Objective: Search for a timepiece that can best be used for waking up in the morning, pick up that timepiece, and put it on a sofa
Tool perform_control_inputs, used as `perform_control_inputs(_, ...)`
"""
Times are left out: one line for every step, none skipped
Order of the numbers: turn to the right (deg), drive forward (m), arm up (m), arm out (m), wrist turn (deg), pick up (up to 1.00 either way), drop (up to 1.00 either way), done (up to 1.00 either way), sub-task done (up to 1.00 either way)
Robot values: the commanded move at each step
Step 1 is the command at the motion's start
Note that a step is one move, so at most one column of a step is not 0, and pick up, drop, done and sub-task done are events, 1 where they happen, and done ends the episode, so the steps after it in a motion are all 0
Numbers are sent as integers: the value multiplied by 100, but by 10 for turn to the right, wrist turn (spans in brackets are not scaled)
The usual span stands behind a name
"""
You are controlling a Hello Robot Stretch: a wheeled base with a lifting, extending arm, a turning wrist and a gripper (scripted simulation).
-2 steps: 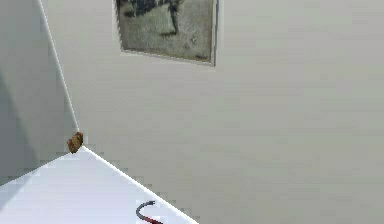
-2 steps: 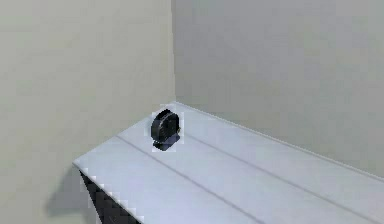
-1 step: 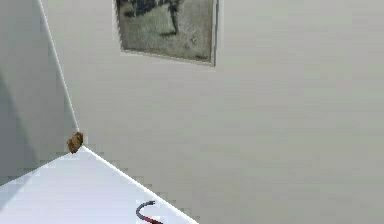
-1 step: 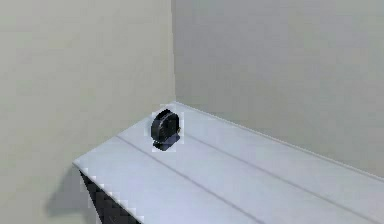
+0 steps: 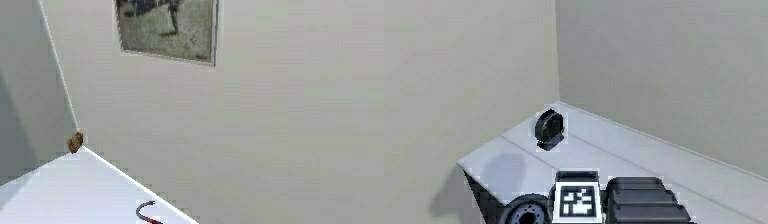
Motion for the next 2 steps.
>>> perform_control_inputs(0, 0, 0, 50, 0, 0, 0, 0, 0)
perform_control_inputs(0, 0, 0, 0, 450, 0, 0, 0, 0)
